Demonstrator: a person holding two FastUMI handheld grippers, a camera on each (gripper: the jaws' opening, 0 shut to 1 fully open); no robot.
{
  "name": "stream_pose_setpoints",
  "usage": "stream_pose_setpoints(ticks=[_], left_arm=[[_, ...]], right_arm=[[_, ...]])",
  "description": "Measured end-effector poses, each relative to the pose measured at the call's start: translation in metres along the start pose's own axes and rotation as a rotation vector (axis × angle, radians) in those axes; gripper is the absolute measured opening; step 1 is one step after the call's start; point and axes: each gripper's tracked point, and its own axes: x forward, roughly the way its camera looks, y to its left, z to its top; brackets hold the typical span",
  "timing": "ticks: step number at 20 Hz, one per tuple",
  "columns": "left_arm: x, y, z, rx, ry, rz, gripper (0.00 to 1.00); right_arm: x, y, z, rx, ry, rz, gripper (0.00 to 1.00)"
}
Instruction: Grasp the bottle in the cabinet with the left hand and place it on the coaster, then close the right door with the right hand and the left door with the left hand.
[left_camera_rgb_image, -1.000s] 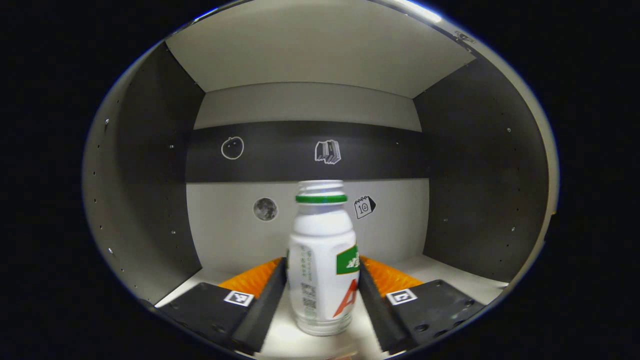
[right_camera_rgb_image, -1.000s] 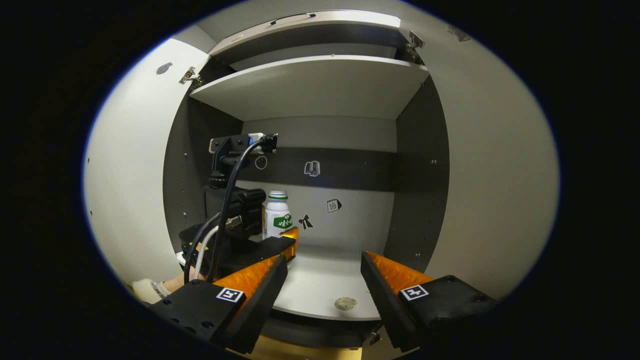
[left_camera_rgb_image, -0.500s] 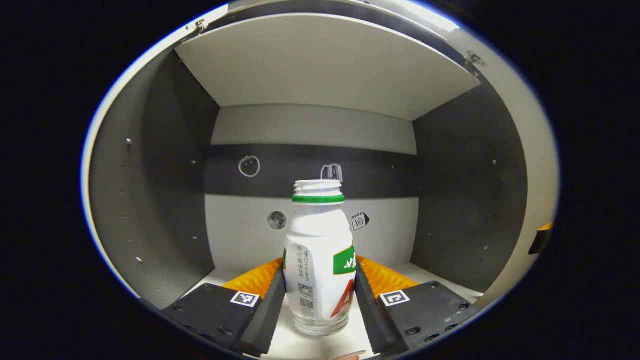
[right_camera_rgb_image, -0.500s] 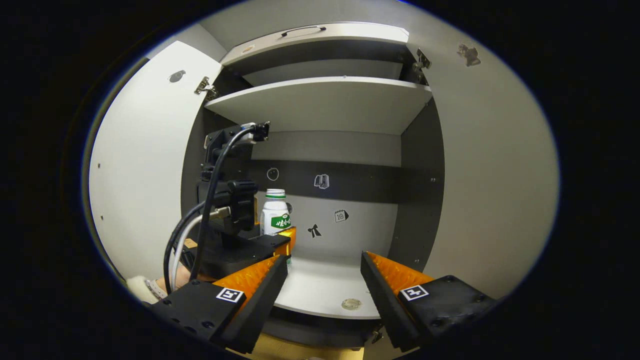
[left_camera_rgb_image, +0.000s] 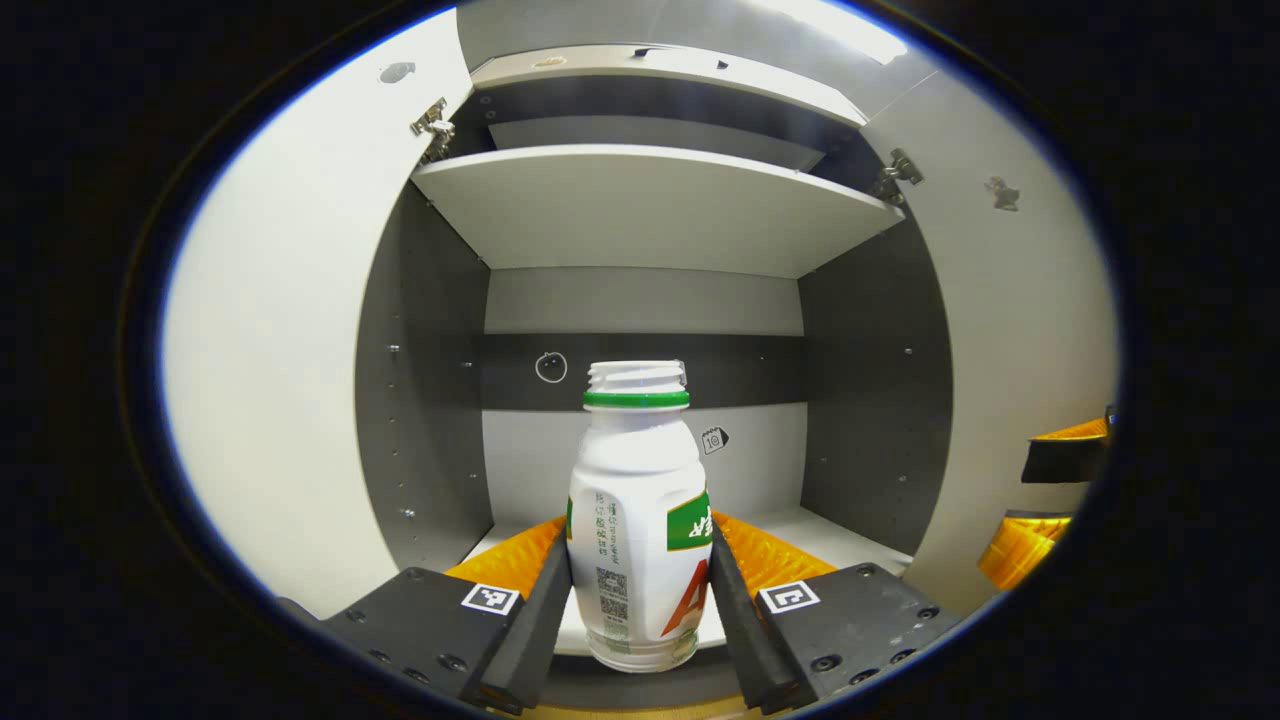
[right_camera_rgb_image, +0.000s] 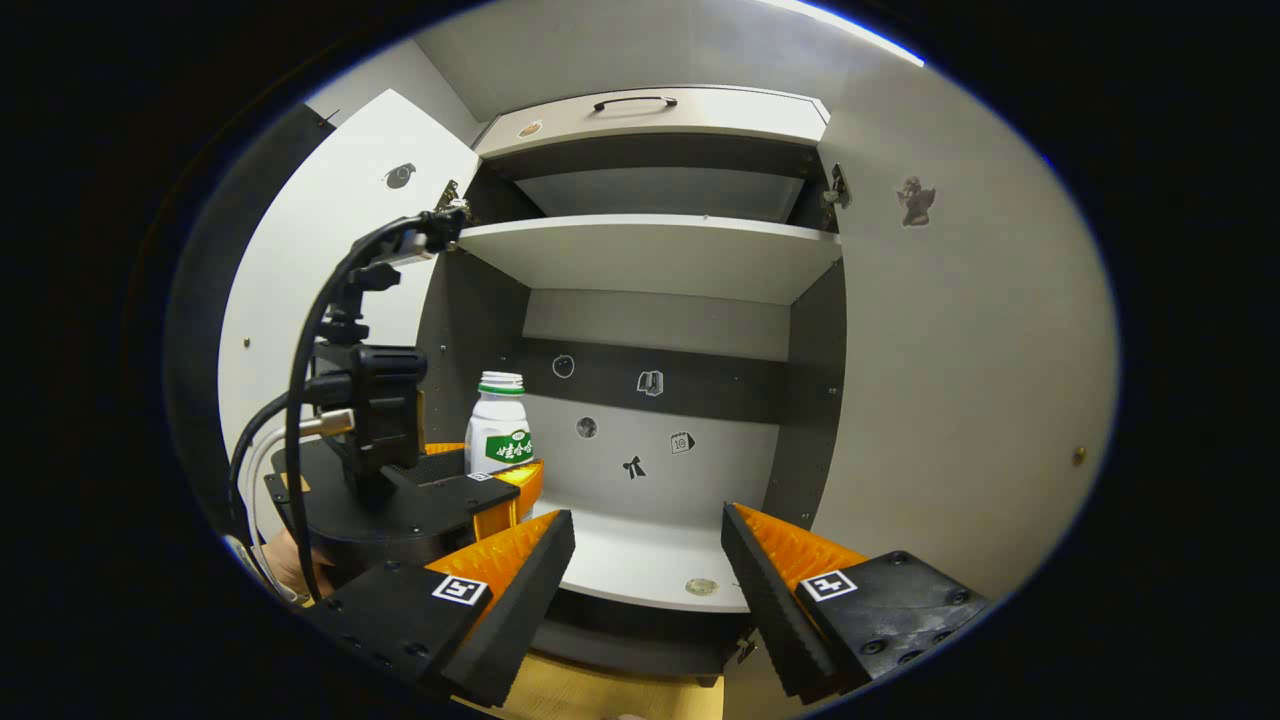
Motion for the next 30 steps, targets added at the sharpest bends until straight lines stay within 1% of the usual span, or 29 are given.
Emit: stream_pose_setpoints(ticks=[3, 6, 11, 13, 15, 17, 18, 22, 23, 26, 30], left_arm=[[-0.042, -0.006, -0.007, 0.017, 0.004, -0.021, 0.72], [-0.083, -0.018, -0.018, 0.036, 0.01, -0.06, 0.73], [-0.147, -0.039, -0.044, 0.029, 0.041, -0.162, 0.72], [-0.166, -0.038, -0.059, 0.048, 0.055, -0.163, 0.72], [-0.182, -0.046, -0.077, 0.044, 0.074, -0.184, 0.73], [-0.196, -0.055, -0.099, 0.013, 0.102, -0.209, 0.72], [-0.204, -0.058, -0.111, 0.009, 0.12, -0.205, 0.72], [-0.228, -0.065, -0.155, 0.041, 0.128, -0.144, 0.72], [-0.234, -0.069, -0.167, 0.045, 0.134, -0.135, 0.73], [-0.26, -0.088, -0.207, 0.031, 0.139, -0.139, 0.73], [-0.277, -0.092, -0.258, -0.016, 0.14, -0.089, 0.72]], right_arm=[[-0.024, -0.008, -0.007, 0.0, 0.026, -0.058, 0.98], [-0.048, -0.011, -0.014, 0.01, 0.06, -0.094, 0.97], [-0.085, -0.023, -0.018, -0.015, 0.06, -0.191, 0.98], [-0.097, -0.024, -0.022, -0.022, 0.067, -0.215, 0.97], [-0.105, -0.024, -0.028, -0.016, 0.072, -0.226, 0.97], [-0.109, -0.025, -0.038, -0.016, 0.083, -0.227, 0.97], [-0.11, -0.026, -0.043, -0.016, 0.088, -0.229, 0.97], [-0.112, -0.025, -0.07, 0.0, 0.115, -0.197, 0.98], [-0.112, -0.024, -0.082, -0.004, 0.133, -0.18, 0.98], [-0.116, -0.021, -0.107, -0.036, 0.159, -0.133, 0.98], [-0.129, -0.003, -0.135, -0.041, 0.138, -0.048, 0.97]])
